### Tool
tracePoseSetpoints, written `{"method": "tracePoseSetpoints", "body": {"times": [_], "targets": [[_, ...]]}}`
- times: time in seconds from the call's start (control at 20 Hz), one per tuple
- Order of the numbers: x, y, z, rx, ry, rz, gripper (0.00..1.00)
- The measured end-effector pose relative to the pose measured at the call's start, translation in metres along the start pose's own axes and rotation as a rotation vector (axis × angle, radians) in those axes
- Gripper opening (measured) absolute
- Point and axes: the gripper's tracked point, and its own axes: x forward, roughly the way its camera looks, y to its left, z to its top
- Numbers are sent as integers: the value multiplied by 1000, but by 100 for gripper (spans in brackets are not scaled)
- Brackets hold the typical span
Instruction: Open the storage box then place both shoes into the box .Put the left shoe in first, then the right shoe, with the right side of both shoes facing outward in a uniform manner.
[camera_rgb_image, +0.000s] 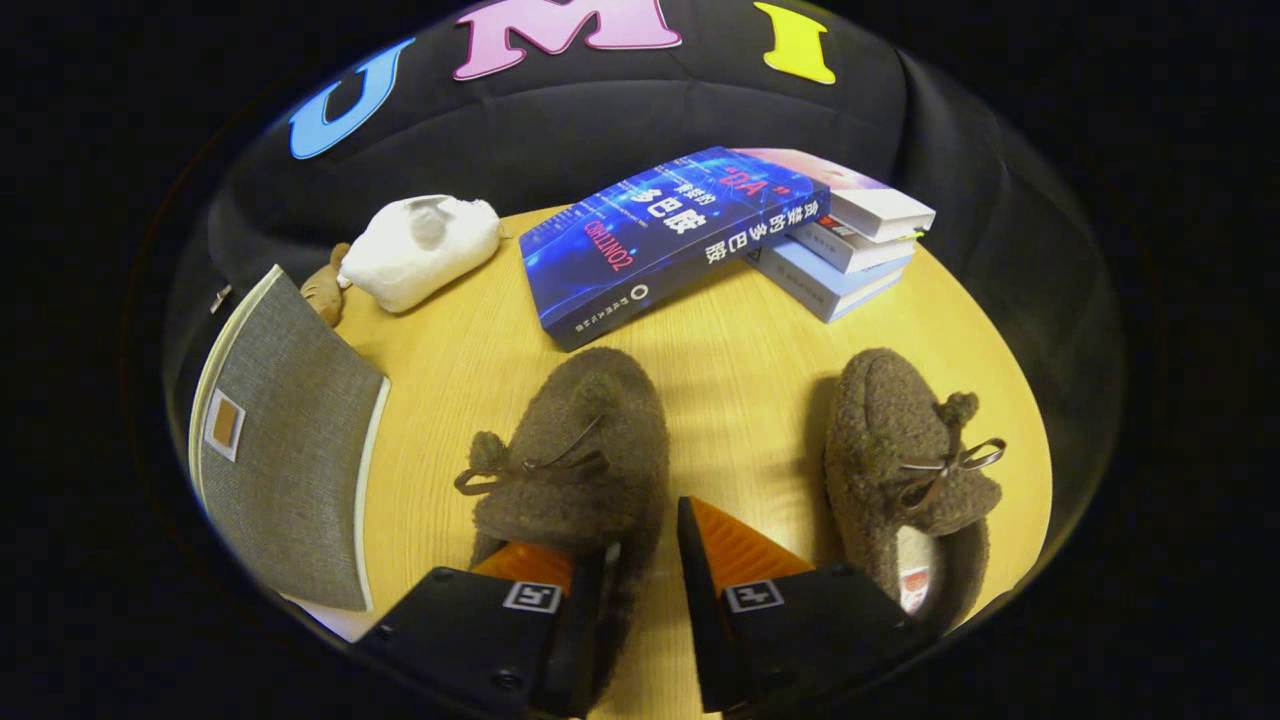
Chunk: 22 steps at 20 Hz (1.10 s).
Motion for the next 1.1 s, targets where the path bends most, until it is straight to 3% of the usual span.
{"method": "tracePoseSetpoints", "body": {"times": [0.05, 0.15, 0.25, 0.45, 0.7, 0.9, 1.1], "targets": [[-1, -2, 1, 3, -3, -12, 27], [-2, -3, 1, 31, -2, -15, 11], [-5, 0, 0, 60, 15, 3, 6], [-38, 7, 20, 97, -26, 15, 5], [-104, 31, 77, 113, -131, 51, 5], [-156, 80, 114, 155, -180, 125, 5], [-180, 151, 140, 193, -180, 226, 5]]}}
